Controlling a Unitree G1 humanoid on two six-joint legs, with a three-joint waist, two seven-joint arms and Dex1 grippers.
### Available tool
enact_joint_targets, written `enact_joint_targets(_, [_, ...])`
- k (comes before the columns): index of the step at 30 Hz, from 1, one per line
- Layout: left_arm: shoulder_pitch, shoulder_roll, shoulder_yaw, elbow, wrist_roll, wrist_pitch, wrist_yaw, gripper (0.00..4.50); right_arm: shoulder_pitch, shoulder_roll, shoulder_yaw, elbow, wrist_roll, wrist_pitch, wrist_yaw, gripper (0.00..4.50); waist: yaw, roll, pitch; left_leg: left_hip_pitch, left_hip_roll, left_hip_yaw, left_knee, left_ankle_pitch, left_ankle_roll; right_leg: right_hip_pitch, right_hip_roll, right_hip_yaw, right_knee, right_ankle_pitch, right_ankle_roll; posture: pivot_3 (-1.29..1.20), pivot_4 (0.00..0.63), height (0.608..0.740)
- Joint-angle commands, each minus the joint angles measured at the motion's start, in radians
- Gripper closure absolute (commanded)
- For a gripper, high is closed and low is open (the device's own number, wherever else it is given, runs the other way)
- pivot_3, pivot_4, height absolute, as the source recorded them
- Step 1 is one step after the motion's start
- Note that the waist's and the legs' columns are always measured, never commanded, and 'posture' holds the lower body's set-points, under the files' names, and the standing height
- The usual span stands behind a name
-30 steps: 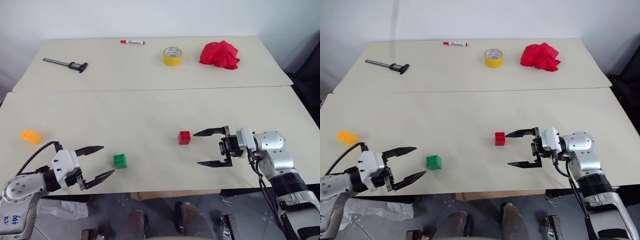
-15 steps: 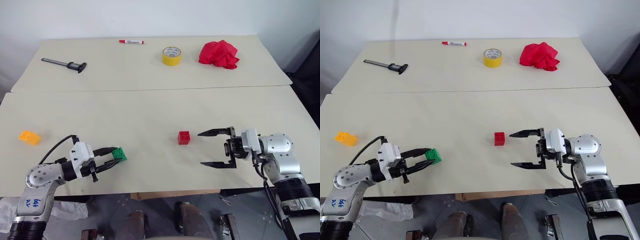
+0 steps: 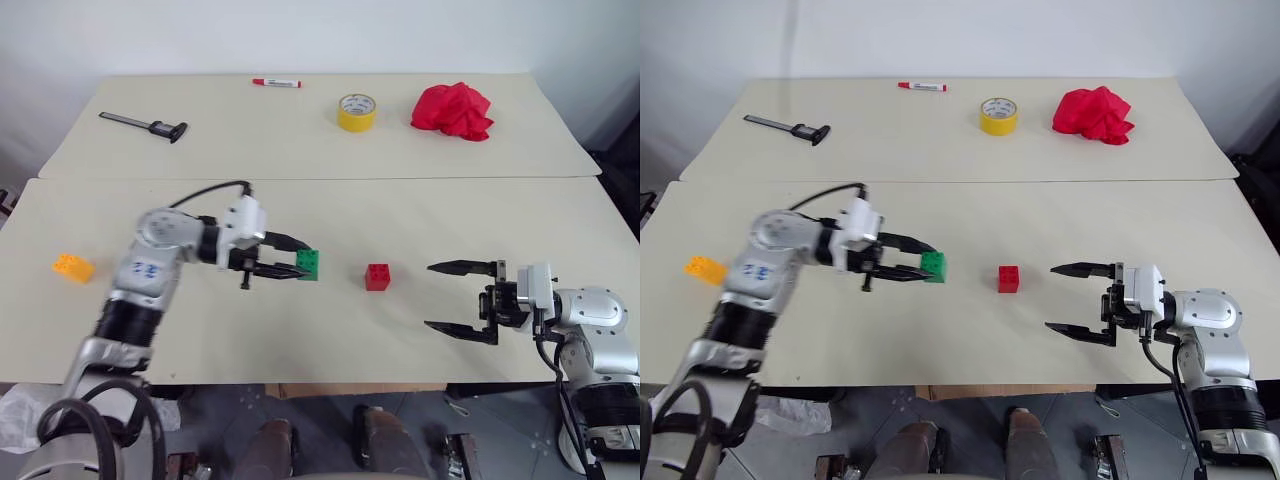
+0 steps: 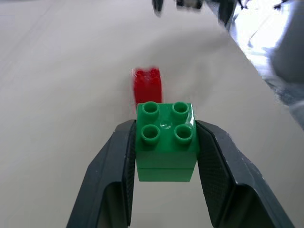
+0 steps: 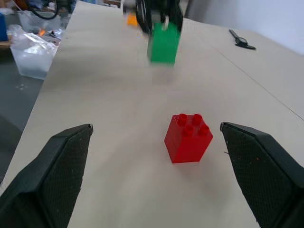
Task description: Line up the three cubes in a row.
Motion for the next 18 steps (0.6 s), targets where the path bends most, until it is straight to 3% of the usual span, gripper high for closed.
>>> enact_joint_targets(1, [-0.059,-0.037,-0.010,0.205,0.068,-0.136,-0.018,3.04,0.047,-0.007,-0.043,-0.098,0.018,0.020,-0.039,0.00,-0.003,-0.001,0.001,0.000,0.000,0.000,0.000,0.000,0.000,-0.001,0.000,0.000,0.000,0.000,0.000,0.00,0.150,0.740])
enact_joint_targets(12, [-0.115,-0.058,0.026,0.379,0.101,-0.240,-0.089,3.04,0.126,0.000,-0.063,-0.179,0.009,0.039,-0.097,0.00,0.000,-0.001,0.001,0.000,0.002,0.000,0.001,0.002,0.001,0.000,-0.001,0.000,0.002,0.001,0.002,0.00,0.150,0.740])
enact_joint_targets(18, [-0.112,-0.067,0.111,0.272,0.020,-0.148,-0.077,1.12,0.083,0.020,-0.035,-0.159,0.003,0.041,-0.098,0.00,0.002,-0.002,0.001,0.000,0.002,0.000,0.001,0.002,0.001,0.000,-0.001,0.000,0.002,0.001,0.002,0.00,0.150,0.740])
